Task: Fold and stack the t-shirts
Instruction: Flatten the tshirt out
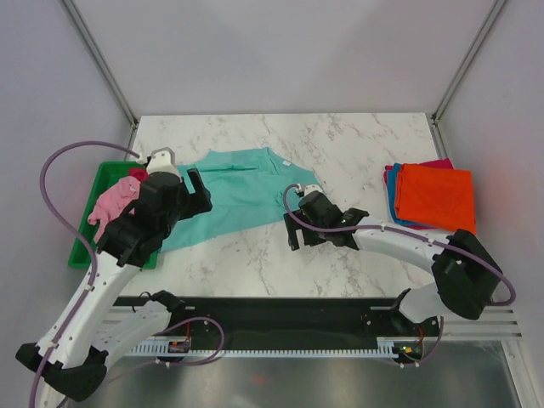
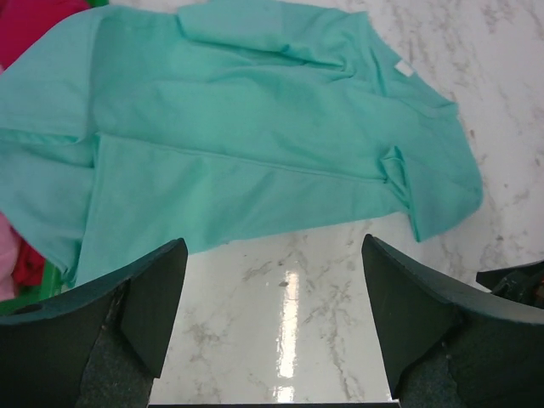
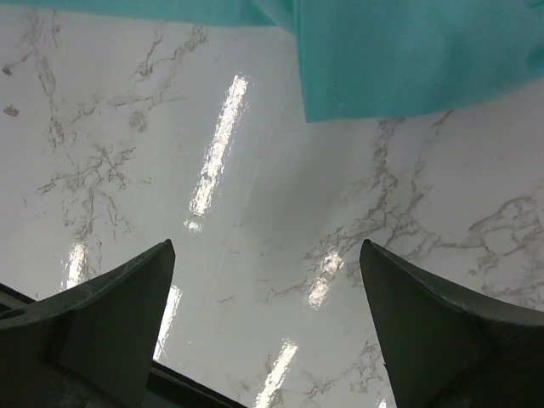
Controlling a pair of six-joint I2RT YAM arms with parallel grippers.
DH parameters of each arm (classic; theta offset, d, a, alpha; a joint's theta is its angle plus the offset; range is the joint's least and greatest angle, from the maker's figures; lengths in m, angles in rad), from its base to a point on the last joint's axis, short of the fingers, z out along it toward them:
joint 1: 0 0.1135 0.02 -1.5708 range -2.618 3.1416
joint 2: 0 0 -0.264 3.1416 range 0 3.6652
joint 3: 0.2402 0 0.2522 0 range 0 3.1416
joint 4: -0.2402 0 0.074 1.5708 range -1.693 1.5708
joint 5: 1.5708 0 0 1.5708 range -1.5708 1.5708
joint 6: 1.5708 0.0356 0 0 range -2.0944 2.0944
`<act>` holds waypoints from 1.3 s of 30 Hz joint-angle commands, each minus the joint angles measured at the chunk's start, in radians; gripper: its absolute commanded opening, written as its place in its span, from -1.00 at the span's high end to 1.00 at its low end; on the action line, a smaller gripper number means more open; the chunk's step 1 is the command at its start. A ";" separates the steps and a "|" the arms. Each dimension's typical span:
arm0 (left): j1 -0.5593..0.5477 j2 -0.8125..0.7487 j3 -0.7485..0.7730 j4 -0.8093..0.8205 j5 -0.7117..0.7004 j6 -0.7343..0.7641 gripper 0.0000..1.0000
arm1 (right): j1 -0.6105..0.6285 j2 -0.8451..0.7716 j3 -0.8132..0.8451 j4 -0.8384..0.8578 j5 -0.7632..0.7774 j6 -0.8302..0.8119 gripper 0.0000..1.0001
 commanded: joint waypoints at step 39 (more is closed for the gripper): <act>0.355 0.477 -0.007 0.051 -0.138 0.102 -0.62 | -0.025 0.204 0.138 0.070 0.113 -0.167 -0.77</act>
